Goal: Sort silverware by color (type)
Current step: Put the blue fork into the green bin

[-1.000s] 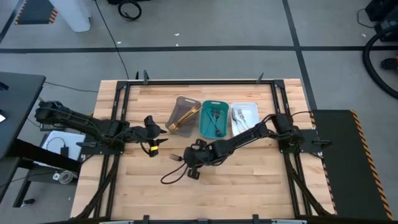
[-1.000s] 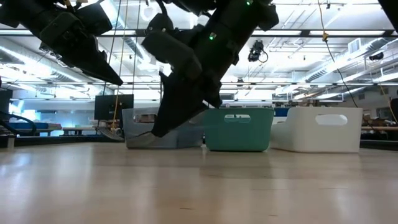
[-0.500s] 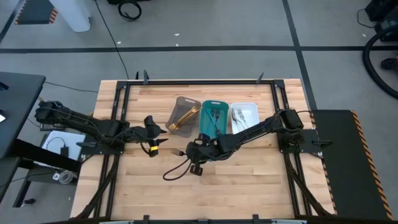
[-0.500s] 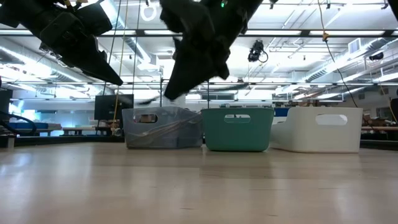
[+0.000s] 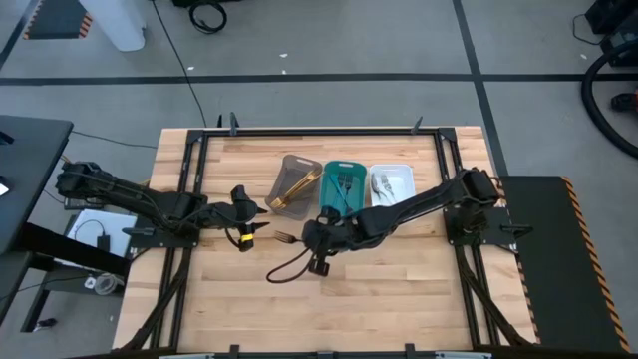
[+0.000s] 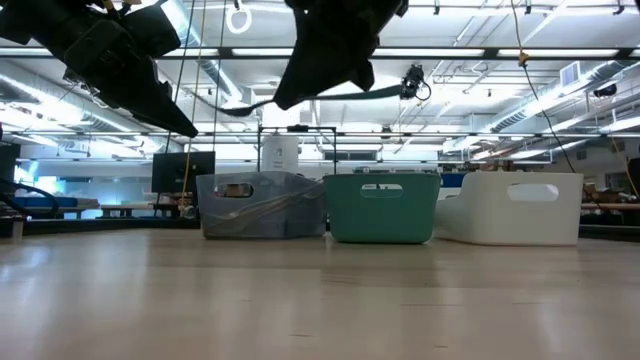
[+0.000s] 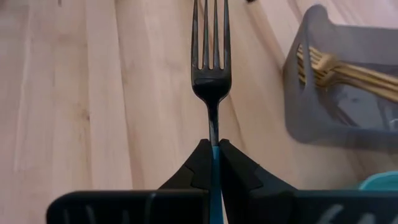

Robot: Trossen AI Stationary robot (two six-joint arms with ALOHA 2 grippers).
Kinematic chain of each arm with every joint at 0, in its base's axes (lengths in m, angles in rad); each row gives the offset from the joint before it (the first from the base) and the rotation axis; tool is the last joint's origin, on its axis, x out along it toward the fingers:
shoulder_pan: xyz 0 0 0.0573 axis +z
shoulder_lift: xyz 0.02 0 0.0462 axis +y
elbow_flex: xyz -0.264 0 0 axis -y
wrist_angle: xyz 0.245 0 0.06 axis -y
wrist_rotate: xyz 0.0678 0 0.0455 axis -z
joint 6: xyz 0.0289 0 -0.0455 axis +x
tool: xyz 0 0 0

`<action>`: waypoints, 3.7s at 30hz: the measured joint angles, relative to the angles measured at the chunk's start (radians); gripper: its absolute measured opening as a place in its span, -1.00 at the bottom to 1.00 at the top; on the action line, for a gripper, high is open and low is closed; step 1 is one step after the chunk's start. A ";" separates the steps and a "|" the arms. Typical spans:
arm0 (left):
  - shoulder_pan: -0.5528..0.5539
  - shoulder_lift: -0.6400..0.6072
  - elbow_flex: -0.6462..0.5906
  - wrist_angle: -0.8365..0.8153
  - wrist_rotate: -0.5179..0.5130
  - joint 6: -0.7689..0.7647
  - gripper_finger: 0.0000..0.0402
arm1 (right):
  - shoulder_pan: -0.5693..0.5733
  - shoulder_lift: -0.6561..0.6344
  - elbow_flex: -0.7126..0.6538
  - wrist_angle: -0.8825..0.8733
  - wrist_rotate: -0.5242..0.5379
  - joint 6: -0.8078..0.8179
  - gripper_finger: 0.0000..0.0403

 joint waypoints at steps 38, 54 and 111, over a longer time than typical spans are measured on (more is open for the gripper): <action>0.000 0.000 0.000 0.000 0.000 0.000 -0.14 | -0.039 -0.127 0.000 -0.086 0.007 -0.013 -0.90; 0.000 0.000 0.000 0.000 0.000 0.000 -0.14 | -0.084 -0.127 0.000 -0.147 0.184 0.065 -0.90; 0.000 0.000 0.000 -0.001 0.000 0.000 -0.14 | -0.153 -0.126 -0.052 -0.532 0.624 0.365 -0.90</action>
